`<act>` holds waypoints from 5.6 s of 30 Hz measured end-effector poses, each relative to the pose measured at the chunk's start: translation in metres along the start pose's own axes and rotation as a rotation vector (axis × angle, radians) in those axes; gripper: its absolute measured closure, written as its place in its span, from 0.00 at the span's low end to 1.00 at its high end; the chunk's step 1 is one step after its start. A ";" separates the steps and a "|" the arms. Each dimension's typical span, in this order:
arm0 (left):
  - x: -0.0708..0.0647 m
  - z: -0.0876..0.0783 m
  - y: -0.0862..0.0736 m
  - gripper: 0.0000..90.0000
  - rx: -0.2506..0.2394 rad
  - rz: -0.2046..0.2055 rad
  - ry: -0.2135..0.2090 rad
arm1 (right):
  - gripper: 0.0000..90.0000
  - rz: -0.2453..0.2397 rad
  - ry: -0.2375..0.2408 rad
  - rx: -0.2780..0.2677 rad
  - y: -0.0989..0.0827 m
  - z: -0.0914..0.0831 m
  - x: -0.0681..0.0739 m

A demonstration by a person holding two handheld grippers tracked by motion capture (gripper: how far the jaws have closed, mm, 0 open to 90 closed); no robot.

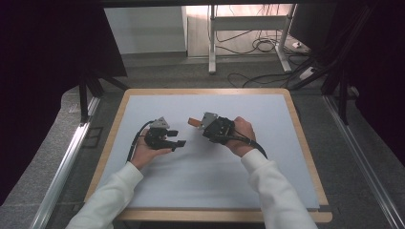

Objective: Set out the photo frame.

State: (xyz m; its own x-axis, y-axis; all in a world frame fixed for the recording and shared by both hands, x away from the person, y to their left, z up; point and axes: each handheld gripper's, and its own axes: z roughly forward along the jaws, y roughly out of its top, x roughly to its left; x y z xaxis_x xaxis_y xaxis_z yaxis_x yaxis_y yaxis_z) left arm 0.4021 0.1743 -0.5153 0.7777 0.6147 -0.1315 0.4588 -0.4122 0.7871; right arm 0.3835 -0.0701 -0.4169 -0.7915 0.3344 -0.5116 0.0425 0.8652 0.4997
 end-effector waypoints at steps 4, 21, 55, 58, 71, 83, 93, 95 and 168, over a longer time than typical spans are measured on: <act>0.000 0.002 -0.001 0.41 0.006 0.001 -0.002 | 0.77 0.007 0.000 0.017 0.001 0.000 -0.005; 0.001 0.004 -0.003 0.41 0.012 0.002 0.005 | 0.77 0.011 0.030 0.046 0.004 0.001 -0.016; 0.004 0.003 -0.006 0.41 0.016 -0.001 0.014 | 0.76 0.027 -0.027 0.180 0.025 0.011 -0.018; 0.004 0.003 -0.006 0.41 0.015 -0.002 0.014 | 0.77 0.033 -0.020 0.187 0.025 0.010 -0.018; 0.008 0.001 -0.006 0.42 0.002 -0.011 0.024 | 0.77 0.081 0.043 0.200 0.022 0.001 -0.038; 0.009 -0.002 -0.006 0.42 -0.004 -0.015 0.032 | 0.77 0.099 0.161 0.106 0.022 -0.030 -0.041; 0.012 -0.005 -0.007 0.42 -0.012 -0.023 0.044 | 0.77 0.019 0.356 0.060 0.023 -0.046 -0.014; 0.011 -0.004 -0.006 0.42 -0.011 -0.018 0.042 | 0.77 0.015 0.379 0.043 0.022 -0.048 -0.011; -0.004 -0.012 0.002 0.42 -0.041 0.035 -0.006 | 0.41 0.147 0.321 0.013 -0.017 0.002 -0.053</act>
State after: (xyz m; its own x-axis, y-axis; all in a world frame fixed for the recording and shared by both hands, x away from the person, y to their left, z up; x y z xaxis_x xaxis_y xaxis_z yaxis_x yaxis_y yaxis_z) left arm 0.3950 0.1790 -0.5064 0.7954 0.5966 -0.1071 0.4136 -0.4050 0.8154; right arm 0.4262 -0.1021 -0.4000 -0.9276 0.3226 -0.1882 0.1762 0.8222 0.5412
